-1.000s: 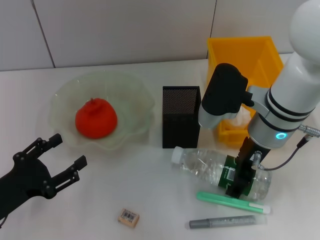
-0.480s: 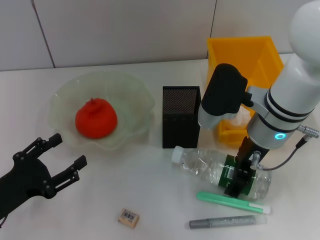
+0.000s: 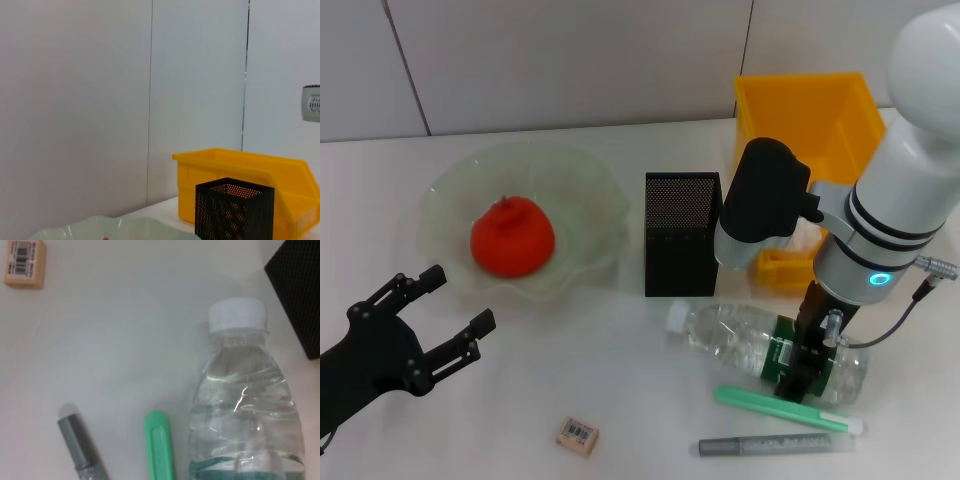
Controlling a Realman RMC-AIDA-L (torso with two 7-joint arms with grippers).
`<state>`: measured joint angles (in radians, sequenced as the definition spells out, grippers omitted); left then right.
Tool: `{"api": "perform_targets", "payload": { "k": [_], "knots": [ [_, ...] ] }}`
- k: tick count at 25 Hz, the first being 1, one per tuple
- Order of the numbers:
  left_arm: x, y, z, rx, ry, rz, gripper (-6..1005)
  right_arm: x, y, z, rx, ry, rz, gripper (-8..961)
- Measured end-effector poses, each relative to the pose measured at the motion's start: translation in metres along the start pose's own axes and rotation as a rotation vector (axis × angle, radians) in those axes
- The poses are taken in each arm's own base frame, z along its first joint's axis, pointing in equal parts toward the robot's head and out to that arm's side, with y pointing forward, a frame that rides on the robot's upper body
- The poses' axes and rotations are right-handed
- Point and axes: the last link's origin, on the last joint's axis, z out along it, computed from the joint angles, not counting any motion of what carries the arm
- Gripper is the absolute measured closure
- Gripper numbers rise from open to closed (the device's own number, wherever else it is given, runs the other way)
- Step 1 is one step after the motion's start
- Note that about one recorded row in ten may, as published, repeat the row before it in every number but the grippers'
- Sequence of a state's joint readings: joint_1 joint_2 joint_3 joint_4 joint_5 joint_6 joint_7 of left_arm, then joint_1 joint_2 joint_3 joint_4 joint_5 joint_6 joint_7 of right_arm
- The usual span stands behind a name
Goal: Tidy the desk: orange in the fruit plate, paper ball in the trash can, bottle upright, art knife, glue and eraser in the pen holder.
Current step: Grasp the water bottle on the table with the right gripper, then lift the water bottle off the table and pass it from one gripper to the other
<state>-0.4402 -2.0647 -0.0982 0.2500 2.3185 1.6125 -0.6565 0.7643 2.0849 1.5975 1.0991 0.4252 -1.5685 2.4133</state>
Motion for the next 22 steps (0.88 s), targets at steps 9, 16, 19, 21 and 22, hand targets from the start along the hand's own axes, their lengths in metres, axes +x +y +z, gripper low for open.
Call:
{"api": "perform_targets", "payload": {
  "k": [9,16,19,21,22],
  "knots": [
    [0.003,0.001,-0.002,-0.007,0.024,-0.001,265,-0.002,0.005,-0.013,0.002,-0.073,-0.023,179],
    [0.005,0.002,-0.003,-0.003,0.044,-0.006,267,0.000,0.011,-0.026,0.006,-0.144,-0.041,183],
    [0.010,0.002,-0.008,0.019,0.093,-0.013,269,0.001,0.013,-0.031,0.007,-0.174,-0.046,183],
    [0.011,0.002,-0.009,0.025,0.104,-0.015,269,0.001,0.015,-0.035,-0.007,-0.211,-0.046,183],
    [0.015,0.001,-0.011,0.039,0.137,-0.031,270,0.000,0.015,-0.038,-0.015,-0.237,-0.044,183]
  ]
}}
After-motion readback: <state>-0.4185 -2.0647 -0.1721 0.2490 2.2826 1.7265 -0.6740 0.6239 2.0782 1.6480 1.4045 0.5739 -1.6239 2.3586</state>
